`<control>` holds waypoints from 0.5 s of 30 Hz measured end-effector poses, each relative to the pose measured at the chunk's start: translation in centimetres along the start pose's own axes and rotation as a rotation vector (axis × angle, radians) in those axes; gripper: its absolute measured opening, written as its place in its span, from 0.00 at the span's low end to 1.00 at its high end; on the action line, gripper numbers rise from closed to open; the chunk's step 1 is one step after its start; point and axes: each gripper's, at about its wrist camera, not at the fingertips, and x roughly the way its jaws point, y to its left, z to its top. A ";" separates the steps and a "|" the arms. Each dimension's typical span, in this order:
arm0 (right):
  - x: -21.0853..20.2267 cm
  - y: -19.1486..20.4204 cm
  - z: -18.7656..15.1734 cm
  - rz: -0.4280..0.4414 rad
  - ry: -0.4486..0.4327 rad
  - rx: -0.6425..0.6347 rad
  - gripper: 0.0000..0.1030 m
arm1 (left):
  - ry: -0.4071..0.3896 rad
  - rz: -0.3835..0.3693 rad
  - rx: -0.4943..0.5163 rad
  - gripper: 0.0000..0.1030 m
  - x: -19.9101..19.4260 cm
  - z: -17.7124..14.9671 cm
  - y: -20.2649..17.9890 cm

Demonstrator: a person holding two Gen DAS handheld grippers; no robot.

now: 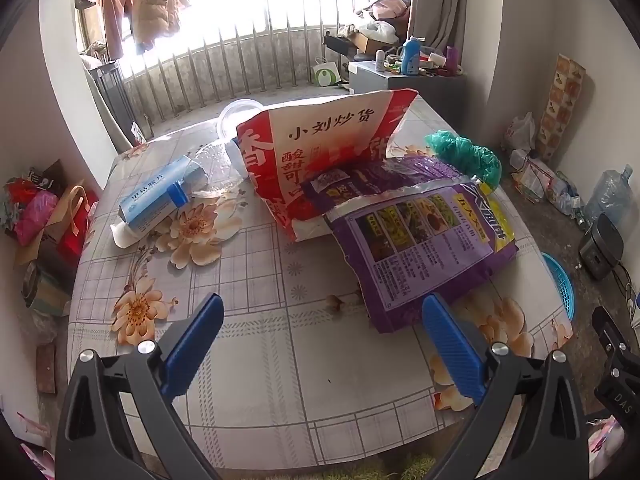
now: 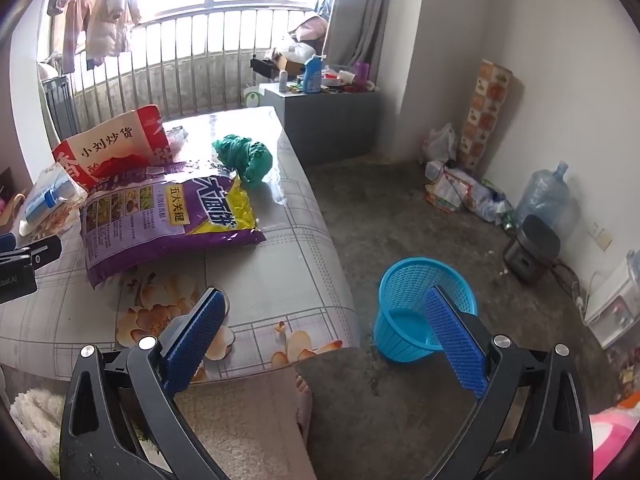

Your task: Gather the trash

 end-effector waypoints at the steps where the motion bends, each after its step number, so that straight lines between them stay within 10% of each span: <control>1: 0.0 0.0 0.0 -0.001 -0.001 -0.001 0.92 | 0.000 0.001 0.001 0.95 0.0 0.0 0.0; 15: -0.1 -0.2 0.0 -0.001 -0.003 -0.001 0.92 | 0.000 0.002 0.003 0.95 -0.1 -0.2 0.0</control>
